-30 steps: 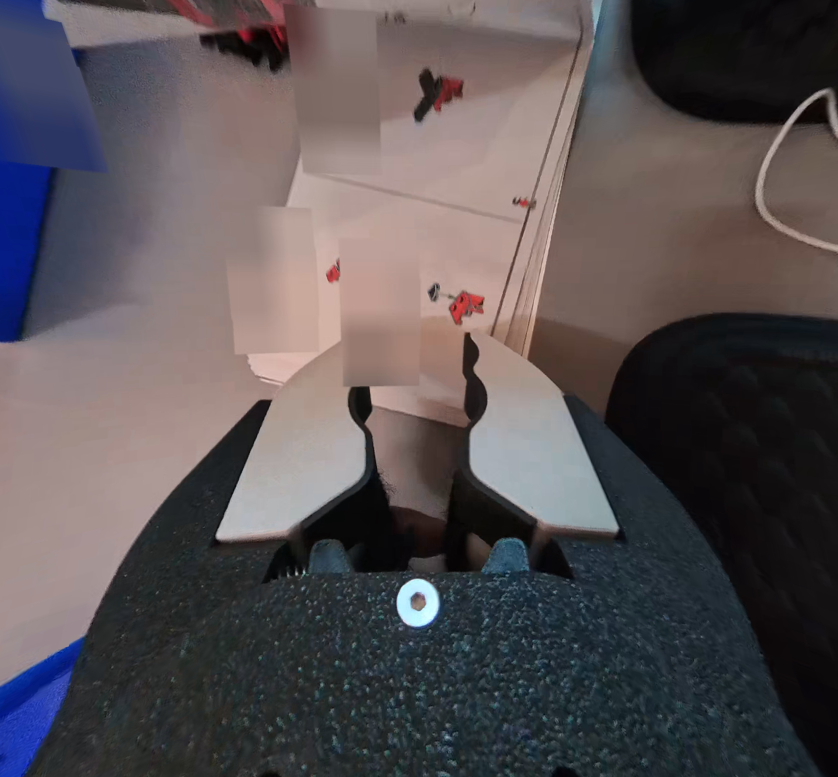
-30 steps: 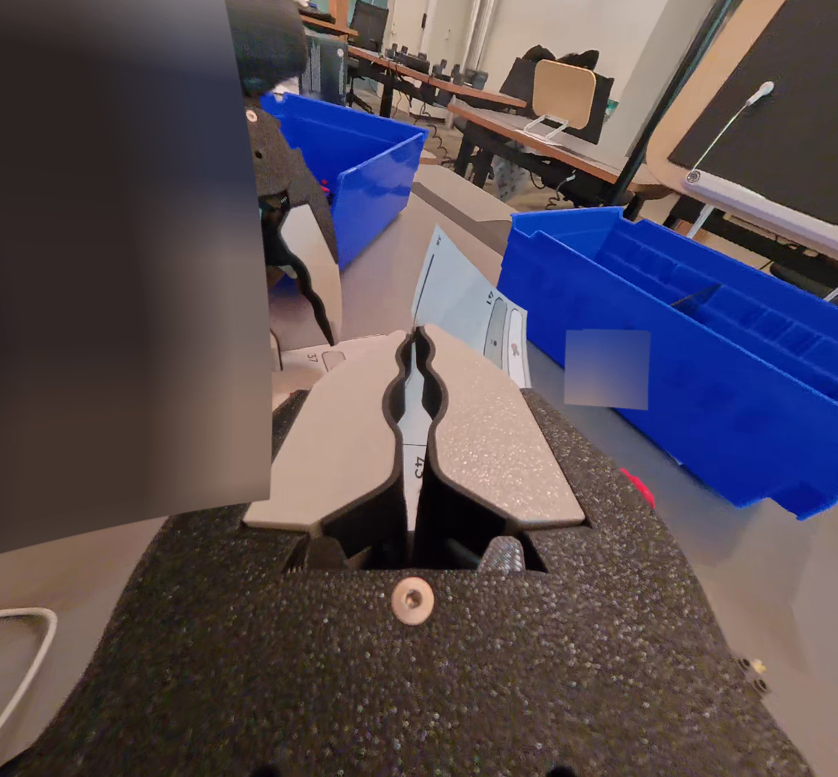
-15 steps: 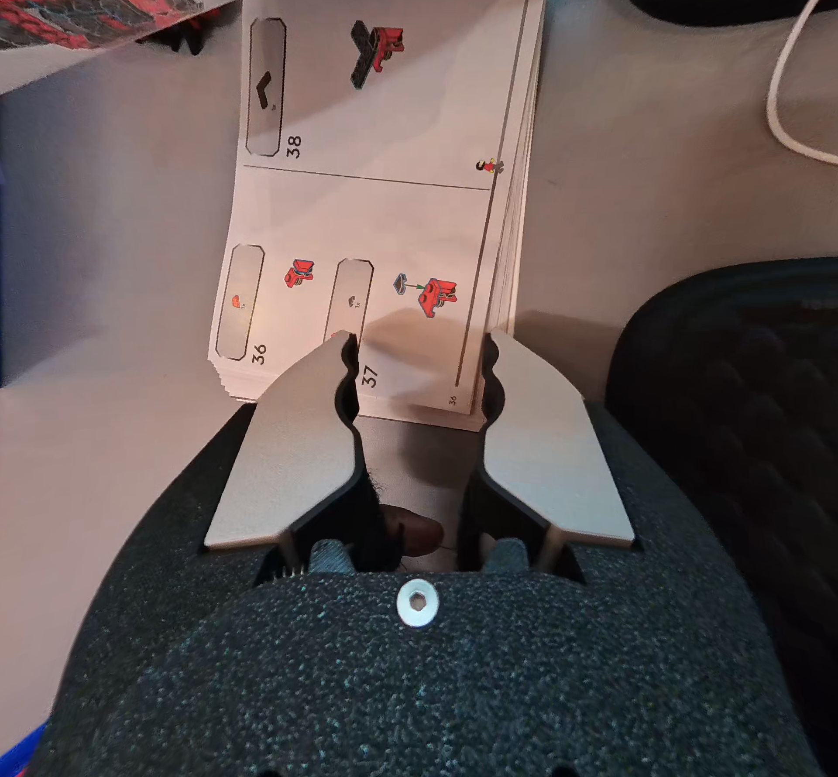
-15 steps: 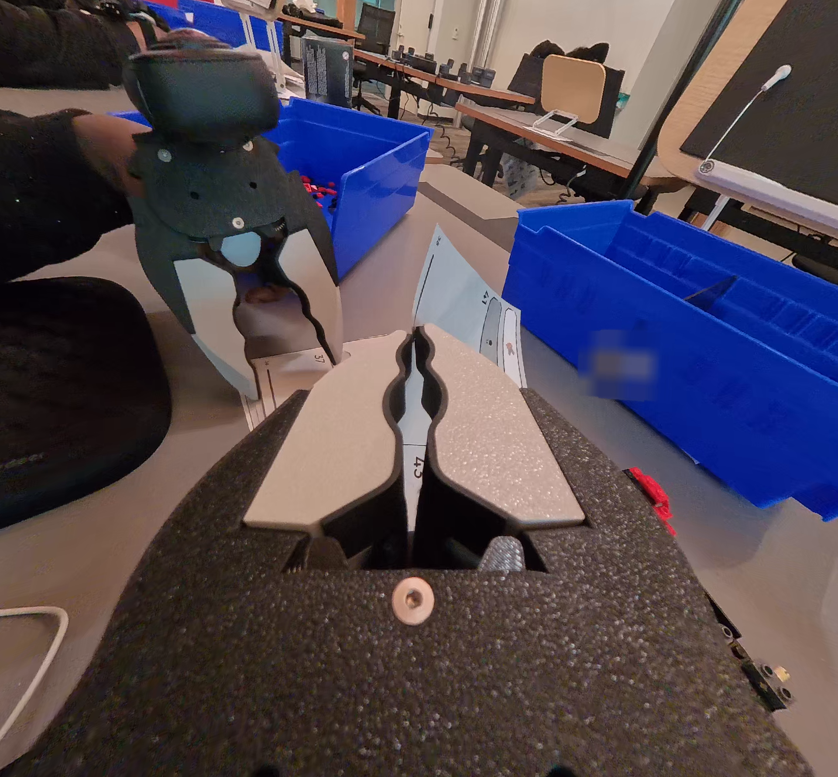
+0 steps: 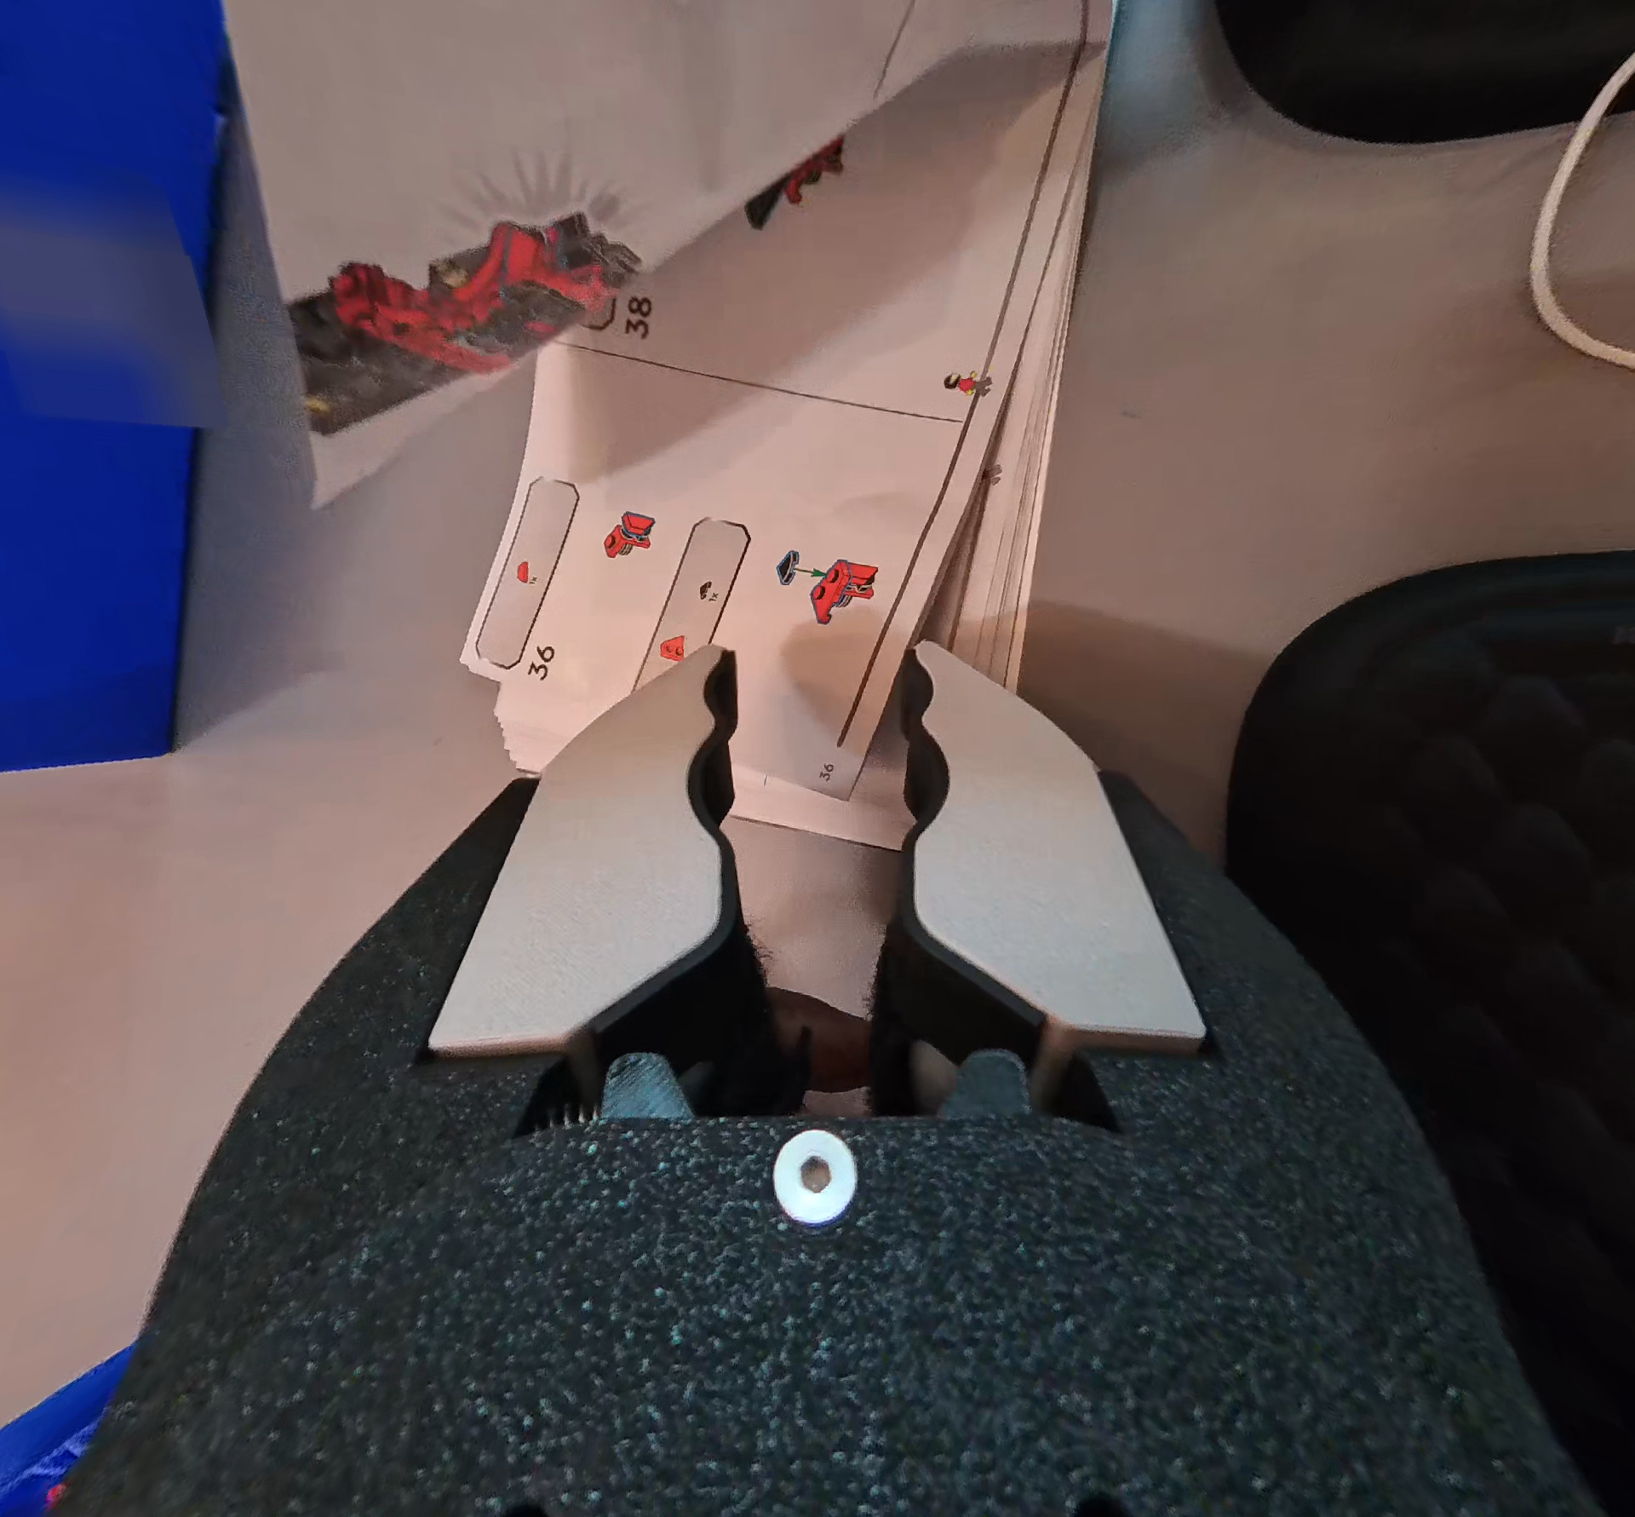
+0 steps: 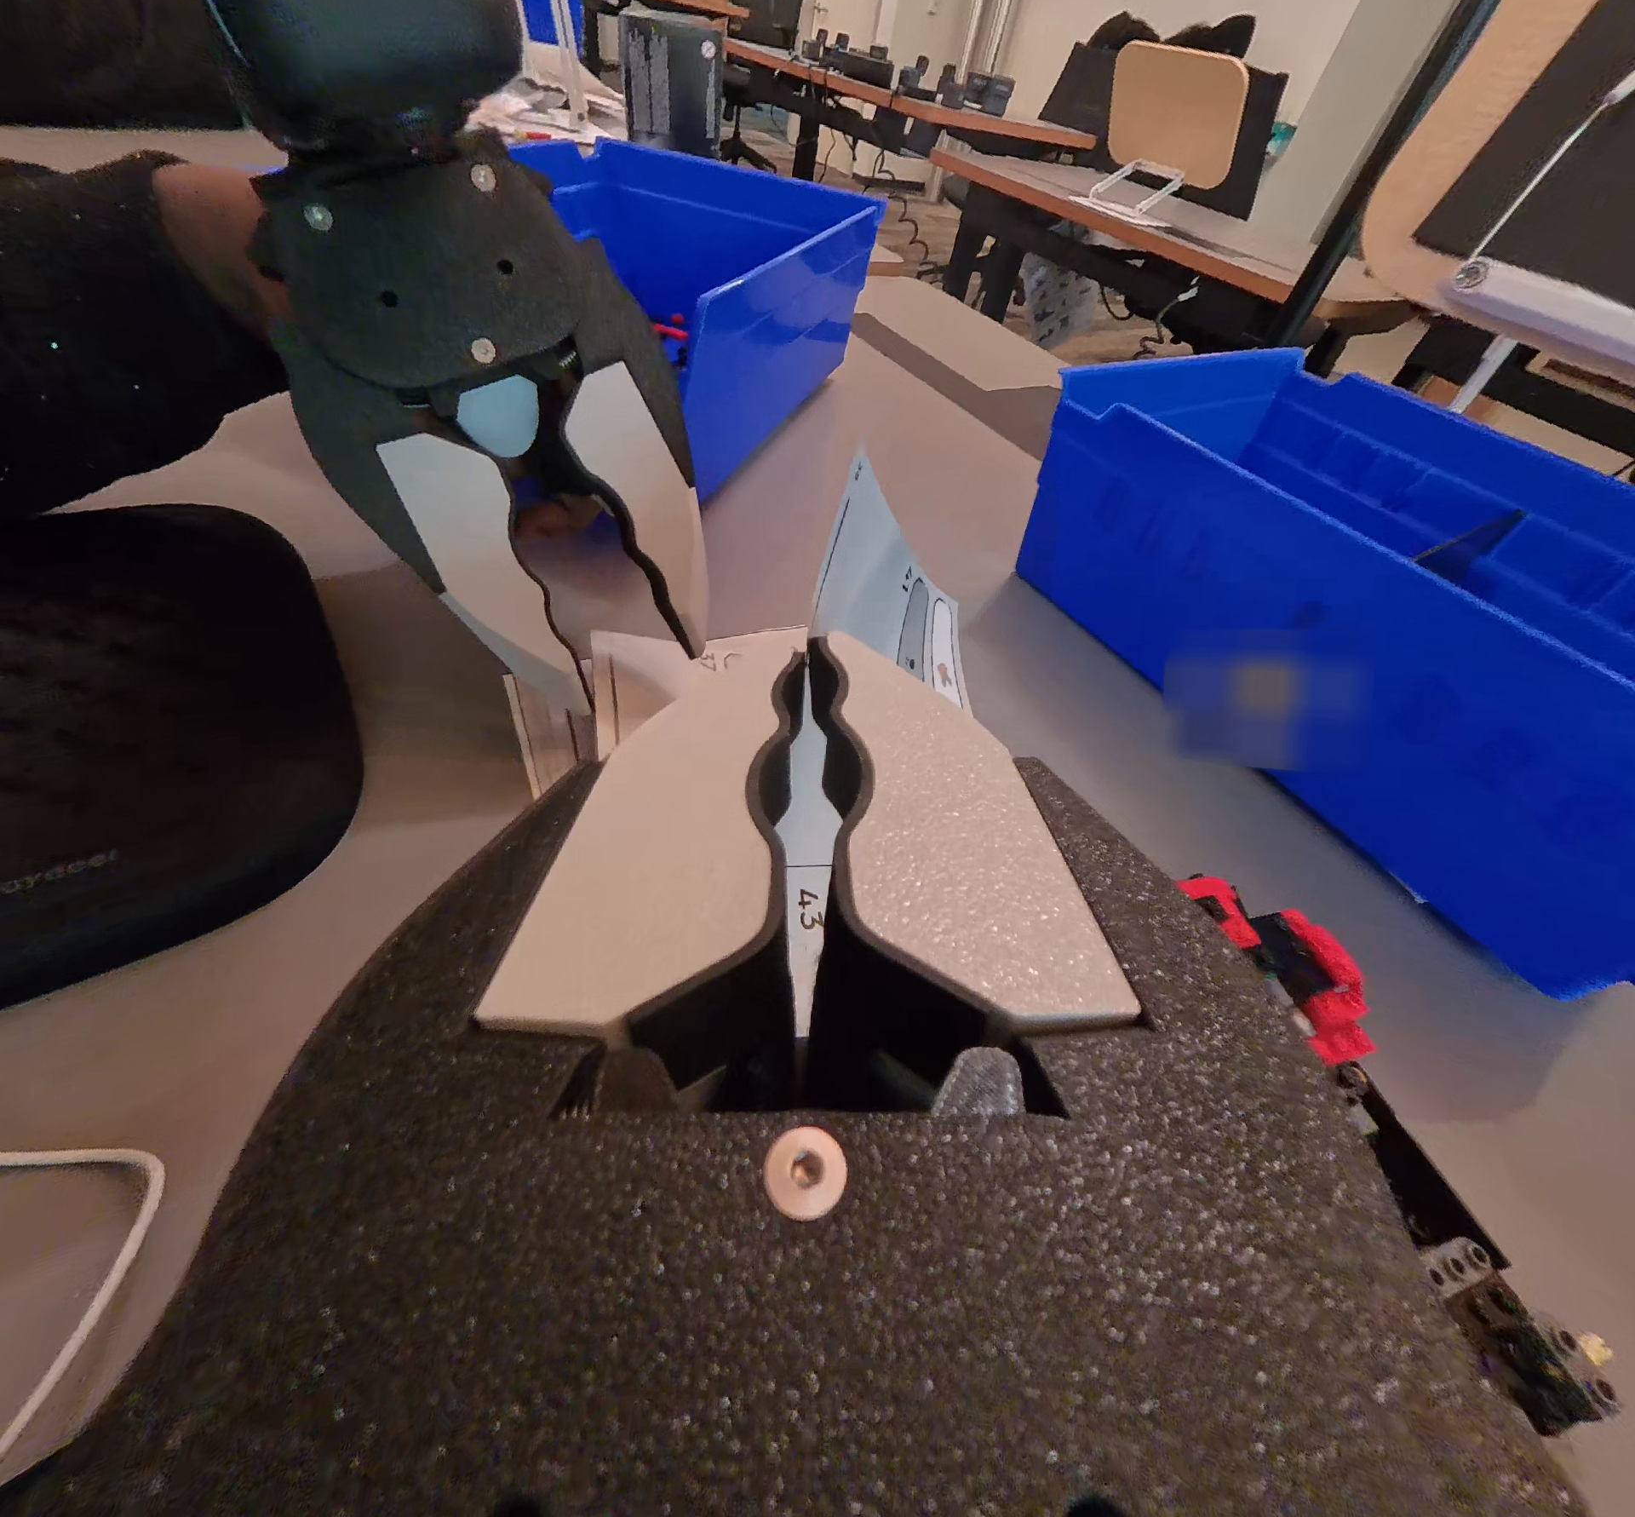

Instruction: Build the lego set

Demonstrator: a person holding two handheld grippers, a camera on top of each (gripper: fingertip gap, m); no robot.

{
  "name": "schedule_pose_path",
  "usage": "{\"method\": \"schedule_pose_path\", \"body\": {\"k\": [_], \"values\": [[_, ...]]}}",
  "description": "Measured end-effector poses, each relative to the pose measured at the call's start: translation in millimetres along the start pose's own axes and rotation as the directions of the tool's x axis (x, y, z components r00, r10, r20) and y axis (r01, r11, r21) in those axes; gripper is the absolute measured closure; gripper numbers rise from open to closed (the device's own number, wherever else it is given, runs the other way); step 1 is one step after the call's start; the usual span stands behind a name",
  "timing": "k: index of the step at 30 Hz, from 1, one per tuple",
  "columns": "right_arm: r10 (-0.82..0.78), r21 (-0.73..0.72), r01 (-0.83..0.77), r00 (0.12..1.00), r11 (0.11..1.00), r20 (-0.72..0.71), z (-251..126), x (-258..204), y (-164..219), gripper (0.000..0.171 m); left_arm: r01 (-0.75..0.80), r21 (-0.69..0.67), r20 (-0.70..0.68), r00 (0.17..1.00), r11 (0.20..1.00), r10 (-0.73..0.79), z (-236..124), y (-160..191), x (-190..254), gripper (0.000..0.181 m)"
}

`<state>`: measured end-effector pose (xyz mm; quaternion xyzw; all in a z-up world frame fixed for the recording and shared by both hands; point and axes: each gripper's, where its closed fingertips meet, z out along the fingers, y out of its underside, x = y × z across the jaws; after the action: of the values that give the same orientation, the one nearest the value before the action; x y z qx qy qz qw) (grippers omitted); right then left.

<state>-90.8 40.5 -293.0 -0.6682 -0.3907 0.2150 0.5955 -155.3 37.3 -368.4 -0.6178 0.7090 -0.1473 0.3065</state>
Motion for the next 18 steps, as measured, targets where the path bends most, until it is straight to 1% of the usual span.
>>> {"method": "schedule_pose_path", "body": {"k": [3, 6, 8, 10, 12, 14, 16, 18], "values": [[0.001, -0.032, 0.000, 0.999, 0.999, 0.037, 5, -7, 6, 0.170, 0.005, -0.001, 0.007, 1.000, 1.000, -0.005, 0, 0, -2, 0.147], [0.010, -0.095, 0.000, 0.995, 0.995, 0.099, 12, -20, 18, 0.168, 0.011, 0.024, 0.020, 1.000, 1.000, -0.011, -2, -5, -4, 0.151], [-0.003, -0.147, 0.023, 0.991, 0.989, 0.133, 18, -29, 28, 0.162, 0.020, 0.040, 0.026, 0.999, 0.999, -0.021, -3, -8, -5, 0.153], [-0.028, -0.202, 0.058, 0.989, 0.978, 0.148, 24, -36, 38, 0.153, 0.026, 0.050, 0.035, 0.999, 0.998, -0.028, -4, -9, -7, 0.154], [-0.049, -0.252, 0.089, 0.986, 0.964, 0.160, 28, -41, 48, 0.143, 0.031, 0.056, 0.042, 0.999, 0.998, -0.033, -4, -10, -8, 0.154], [-0.063, -0.293, 0.109, 0.985, 0.950, 0.160, 31, -43, 56, 0.137, 0.033, 0.060, 0.046, 0.998, 0.998, -0.036, -4, -11, -8, 0.155], [-0.062, -0.309, 0.106, 0.987, 0.945, 0.147, 33, -41, 59, 0.136, 0.030, 0.059, 0.048, 0.998, 0.998, -0.033, -3, -12, -8, 0.155], [-0.040, -0.304, 0.078, 0.991, 0.949, 0.130, 33, -38, 58, 0.138, 0.027, 0.060, 0.049, 0.998, 0.998, -0.030, -3, -13, -8, 0.155]]}}
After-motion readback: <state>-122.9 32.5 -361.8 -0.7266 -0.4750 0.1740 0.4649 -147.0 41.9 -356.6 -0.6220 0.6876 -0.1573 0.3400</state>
